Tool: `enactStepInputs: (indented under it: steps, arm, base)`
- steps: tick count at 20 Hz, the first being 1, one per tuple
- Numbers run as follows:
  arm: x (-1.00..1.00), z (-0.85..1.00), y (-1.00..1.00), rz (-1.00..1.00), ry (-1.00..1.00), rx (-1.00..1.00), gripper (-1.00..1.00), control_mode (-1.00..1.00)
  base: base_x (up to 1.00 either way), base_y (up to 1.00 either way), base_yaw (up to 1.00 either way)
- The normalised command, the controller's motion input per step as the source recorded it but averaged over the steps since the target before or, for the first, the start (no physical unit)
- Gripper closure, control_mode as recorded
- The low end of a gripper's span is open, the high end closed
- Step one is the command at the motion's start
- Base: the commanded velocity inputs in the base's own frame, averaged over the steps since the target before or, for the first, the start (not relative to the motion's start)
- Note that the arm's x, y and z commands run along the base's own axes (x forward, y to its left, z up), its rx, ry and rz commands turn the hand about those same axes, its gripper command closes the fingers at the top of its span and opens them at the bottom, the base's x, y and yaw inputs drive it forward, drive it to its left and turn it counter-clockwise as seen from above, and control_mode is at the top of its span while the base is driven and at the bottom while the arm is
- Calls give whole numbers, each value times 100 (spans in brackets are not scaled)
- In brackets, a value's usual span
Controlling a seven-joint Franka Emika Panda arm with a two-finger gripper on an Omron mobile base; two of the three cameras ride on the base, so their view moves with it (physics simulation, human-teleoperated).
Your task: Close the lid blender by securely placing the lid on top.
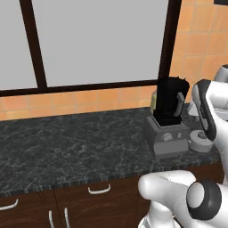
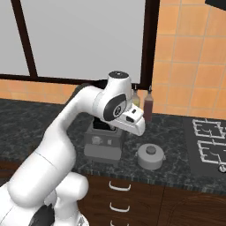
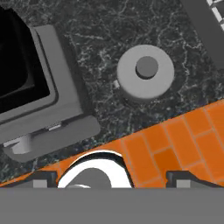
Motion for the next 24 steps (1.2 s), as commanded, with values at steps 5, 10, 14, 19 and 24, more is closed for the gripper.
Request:
enactStepInputs:
  steps: [5,10,14,19,24]
  arm:
    - [96,-31,-100,23,0,0,-100,-100]
    - [42,-26,-92,59,0,0,-100,-100]
    - [5,-36,-78,64,1,0,-100,-100]
    - [0,-13,-6,12,8,-1,-100,-100]
    - [0,-39,26,0,12,0,-100,-100]
  base:
    - [0,0,0]
    - [0,0,0]
    - [0,0,0]
    - [0,0,0]
    - [0,0,0]
